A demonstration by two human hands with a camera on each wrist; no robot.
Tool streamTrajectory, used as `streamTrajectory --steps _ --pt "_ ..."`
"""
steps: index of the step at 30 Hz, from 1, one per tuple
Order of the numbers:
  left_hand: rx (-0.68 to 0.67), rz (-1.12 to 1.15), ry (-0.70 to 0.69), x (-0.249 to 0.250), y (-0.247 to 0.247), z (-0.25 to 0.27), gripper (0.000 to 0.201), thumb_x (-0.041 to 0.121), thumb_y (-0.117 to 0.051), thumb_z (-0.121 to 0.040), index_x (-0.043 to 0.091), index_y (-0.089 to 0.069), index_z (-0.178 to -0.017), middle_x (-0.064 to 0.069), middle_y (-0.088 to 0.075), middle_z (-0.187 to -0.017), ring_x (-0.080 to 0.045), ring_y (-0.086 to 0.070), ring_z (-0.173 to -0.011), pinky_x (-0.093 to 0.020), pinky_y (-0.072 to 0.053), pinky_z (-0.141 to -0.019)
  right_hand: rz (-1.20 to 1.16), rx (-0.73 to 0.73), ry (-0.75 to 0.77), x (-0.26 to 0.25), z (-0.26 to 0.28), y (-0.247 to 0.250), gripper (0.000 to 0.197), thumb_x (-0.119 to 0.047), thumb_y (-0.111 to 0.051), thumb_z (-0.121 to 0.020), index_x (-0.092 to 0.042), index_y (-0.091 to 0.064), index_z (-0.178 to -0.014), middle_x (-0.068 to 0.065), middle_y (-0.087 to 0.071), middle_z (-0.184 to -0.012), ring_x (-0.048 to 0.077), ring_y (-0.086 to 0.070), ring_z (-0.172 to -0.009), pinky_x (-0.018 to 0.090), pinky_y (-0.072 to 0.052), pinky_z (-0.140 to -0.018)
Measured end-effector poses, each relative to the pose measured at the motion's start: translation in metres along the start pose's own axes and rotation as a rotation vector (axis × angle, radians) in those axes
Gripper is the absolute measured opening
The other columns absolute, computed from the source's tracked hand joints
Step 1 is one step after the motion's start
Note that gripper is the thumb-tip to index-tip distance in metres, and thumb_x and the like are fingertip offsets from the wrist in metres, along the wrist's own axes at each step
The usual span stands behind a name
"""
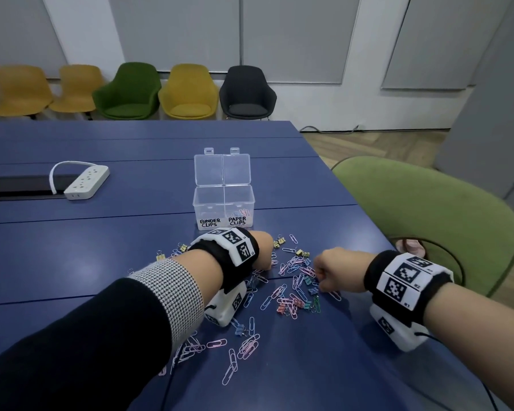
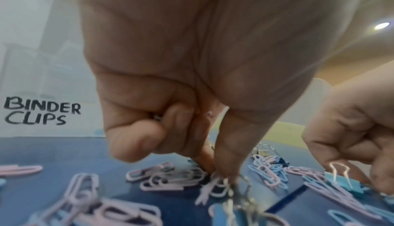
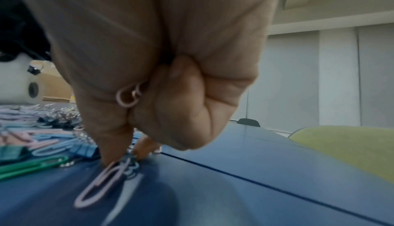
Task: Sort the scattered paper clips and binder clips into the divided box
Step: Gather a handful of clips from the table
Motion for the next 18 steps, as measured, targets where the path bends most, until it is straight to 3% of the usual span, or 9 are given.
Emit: streamTrajectory --steps 4,7,8,10,12,14,16,18 --pt "0.002 -0.012 0.004 -0.003 -0.001 0.008 0.037 0.023 -0.041 -0.099 -0.005 -0.063 -0.109 -0.025 -0.058 -0.100 -0.036 -0.059 -0.102 -0.036 -0.047 -0.085 0.058 0.028 -0.005 -0.005 0.000 -0.004 0.009 -0.011 -0.047 -0.085 -0.010 -0.051 -0.078 0.011 -0.053 -0.080 0.026 -0.045 -0.072 0.028 -0.037 -0.060" --pt "0.054 0.264 0.053 -0.017 -0.003 0.007 0.027 0.022 -0.042 -0.097 0.007 -0.055 -0.079 -0.014 -0.053 -0.080 -0.026 -0.052 -0.070 -0.030 -0.043 -0.062 -0.084 0.075 -0.010 0.001 0.005 -0.001 0.009 -0.014 -0.050 -0.088 -0.013 -0.053 -0.079 0.005 -0.054 -0.076 0.019 -0.049 -0.067 0.023 -0.037 -0.056" --pt "0.054 0.473 0.076 -0.022 -0.005 0.005 0.023 0.021 -0.042 -0.096 0.010 -0.051 -0.078 -0.009 -0.048 -0.075 -0.023 -0.046 -0.065 -0.027 -0.040 -0.058 -0.220 0.100 -0.017 0.005 0.006 0.001 0.010 -0.015 -0.052 -0.089 -0.014 -0.054 -0.079 0.003 -0.053 -0.070 0.013 -0.049 -0.057 0.018 -0.036 -0.049" --pt "-0.016 1.143 0.081 -0.030 -0.008 0.005 0.021 0.013 -0.039 -0.094 0.014 -0.044 -0.074 -0.005 -0.036 -0.066 -0.018 -0.033 -0.055 -0.024 -0.029 -0.051 -0.740 0.137 -0.051 0.013 0.011 0.004 0.017 -0.013 -0.055 -0.091 -0.012 -0.054 -0.075 -0.001 -0.042 -0.055 0.009 -0.035 -0.038 0.017 -0.026 -0.037" --pt "-0.096 1.681 0.017 -0.041 -0.012 0.006 0.024 0.008 -0.032 -0.089 0.016 -0.035 -0.067 -0.002 -0.028 -0.061 -0.014 -0.022 -0.050 -0.021 -0.023 -0.046 -1.320 0.186 -0.042 0.023 0.015 0.006 0.025 -0.009 -0.051 -0.093 -0.012 -0.051 -0.068 -0.004 -0.030 -0.051 0.007 -0.022 -0.038 0.015 -0.015 -0.037" --pt "-0.179 2.014 -0.101 -0.050 -0.013 0.008 0.019 0.009 -0.032 -0.080 0.015 -0.034 -0.062 0.000 -0.029 -0.060 -0.013 -0.023 -0.051 -0.021 -0.025 -0.041 -1.762 0.190 0.011 0.031 0.019 0.008 0.025 -0.009 -0.050 -0.088 -0.013 -0.046 -0.064 -0.006 -0.024 -0.052 0.005 -0.019 -0.037 0.014 -0.014 -0.033" --pt "-0.214 2.251 -0.223 -0.055 -0.014 0.011 0.014 0.011 -0.036 -0.073 0.013 -0.037 -0.059 0.000 -0.029 -0.063 -0.013 -0.025 -0.052 -0.021 -0.026 -0.040 -2.133 0.123 0.156 0.036 0.024 0.007 0.021 -0.014 -0.058 -0.075 -0.015 -0.042 -0.062 -0.006 -0.020 -0.055 0.005 -0.018 -0.039 0.017 -0.020 -0.030" --pt "-0.216 2.386 -0.310 -0.056 -0.015 0.014 0.008 0.013 -0.039 -0.068 0.012 -0.038 -0.060 0.000 -0.028 -0.064 -0.013 -0.029 -0.049 -0.020 -0.026 -0.038 -2.335 0.074 0.290 0.036 0.030 0.004 0.024 -0.013 -0.066 -0.060 -0.014 -0.042 -0.060 -0.005 -0.018 -0.059 0.008 -0.016 -0.046 0.018 -0.022 -0.032"
Point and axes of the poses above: each hand's wrist, its own z-axis away from the middle knuckle, its own y-axis out of the back of the hand, x = y × z, the point moved 1 cm from there along -z, towards the middle knuckle
